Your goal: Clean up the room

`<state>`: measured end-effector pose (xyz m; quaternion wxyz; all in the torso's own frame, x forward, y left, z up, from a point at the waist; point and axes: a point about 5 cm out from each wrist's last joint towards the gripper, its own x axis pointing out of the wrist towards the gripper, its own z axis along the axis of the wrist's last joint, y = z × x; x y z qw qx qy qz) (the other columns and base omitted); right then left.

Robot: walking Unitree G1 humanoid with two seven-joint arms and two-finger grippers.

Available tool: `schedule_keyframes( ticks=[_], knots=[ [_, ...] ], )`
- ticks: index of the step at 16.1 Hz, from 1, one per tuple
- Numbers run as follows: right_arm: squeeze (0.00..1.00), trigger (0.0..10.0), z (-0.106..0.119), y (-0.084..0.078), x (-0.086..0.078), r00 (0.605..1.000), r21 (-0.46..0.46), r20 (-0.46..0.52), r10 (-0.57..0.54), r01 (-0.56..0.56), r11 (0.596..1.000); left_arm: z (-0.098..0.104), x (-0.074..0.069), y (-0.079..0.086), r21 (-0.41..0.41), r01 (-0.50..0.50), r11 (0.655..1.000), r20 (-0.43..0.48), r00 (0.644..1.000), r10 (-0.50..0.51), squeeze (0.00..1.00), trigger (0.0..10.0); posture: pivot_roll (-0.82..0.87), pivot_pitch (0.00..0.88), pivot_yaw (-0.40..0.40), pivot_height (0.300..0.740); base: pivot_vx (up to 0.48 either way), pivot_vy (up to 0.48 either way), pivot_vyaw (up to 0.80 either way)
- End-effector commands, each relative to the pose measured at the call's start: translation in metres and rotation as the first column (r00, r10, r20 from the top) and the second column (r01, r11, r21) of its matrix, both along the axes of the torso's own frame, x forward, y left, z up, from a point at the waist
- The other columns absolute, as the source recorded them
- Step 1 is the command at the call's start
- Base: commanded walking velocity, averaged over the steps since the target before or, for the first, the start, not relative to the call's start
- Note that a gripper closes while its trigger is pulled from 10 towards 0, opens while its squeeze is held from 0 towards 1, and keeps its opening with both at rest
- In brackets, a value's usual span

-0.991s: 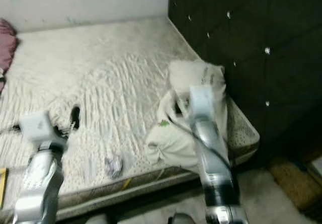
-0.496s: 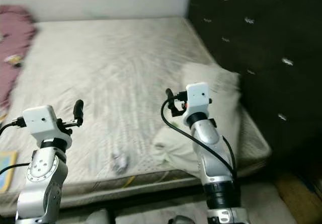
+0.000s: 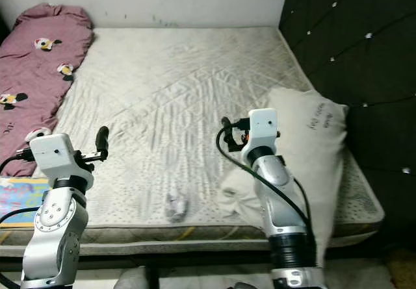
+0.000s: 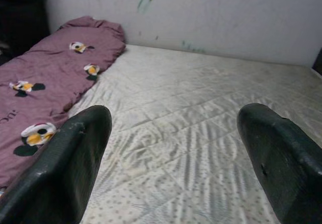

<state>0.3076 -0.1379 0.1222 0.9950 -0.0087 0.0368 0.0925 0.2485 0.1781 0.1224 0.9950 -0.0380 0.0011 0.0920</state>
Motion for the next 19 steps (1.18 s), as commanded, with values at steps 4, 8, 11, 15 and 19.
schedule_keyframes(
  ticks=[4,8,11,15,19],
  knots=[
    [0.0,10.0,-0.001,0.01,-0.001,1.0,0.014,-0.014,-0.004,0.004,1.0,0.0,0.002,0.002,0.002,0.015,1.0,-0.012,1.0,-0.015,0.0,10.0,-0.02,0.0,-0.007,0.74,0.0,0.48,0.0],
    [0.0,10.0,0.002,-0.003,0.001,0.998,0.062,-0.003,-0.06,0.06,0.996,-0.001,-0.001,0.004,-0.01,-0.006,1.0,-0.014,1.0,0.005,0.0,10.0,-0.02,0.004,-0.007,0.74,0.0,0.324,0.0],
    [0.0,10.0,0.004,-0.003,-0.001,0.997,0.067,0.011,-0.071,0.07,0.995,-0.001,-0.004,0.005,-0.036,0.037,0.999,-0.047,0.998,-0.039,0.0,10.0,-0.02,0.0,-0.009,0.74,0.0,0.0,0.0],
    [0.0,10.0,0.003,-0.009,-0.003,0.993,0.069,0.01,-0.114,0.113,0.991,-0.001,-0.007,0.01,0.065,0.008,0.998,-0.01,1.0,-0.007,0.0,10.0,-0.02,0.007,-0.01,0.74,0.0,0.0,0.0],
    [0.0,10.0,0.001,-0.013,-0.003,0.991,0.068,0.007,-0.134,0.133,0.989,-0.001,-0.01,0.014,0.058,-0.029,0.998,-0.016,0.999,0.03,0.0,10.0,-0.01,0.007,-0.011,0.74,0.0,0.0,0.0]
  ],
)
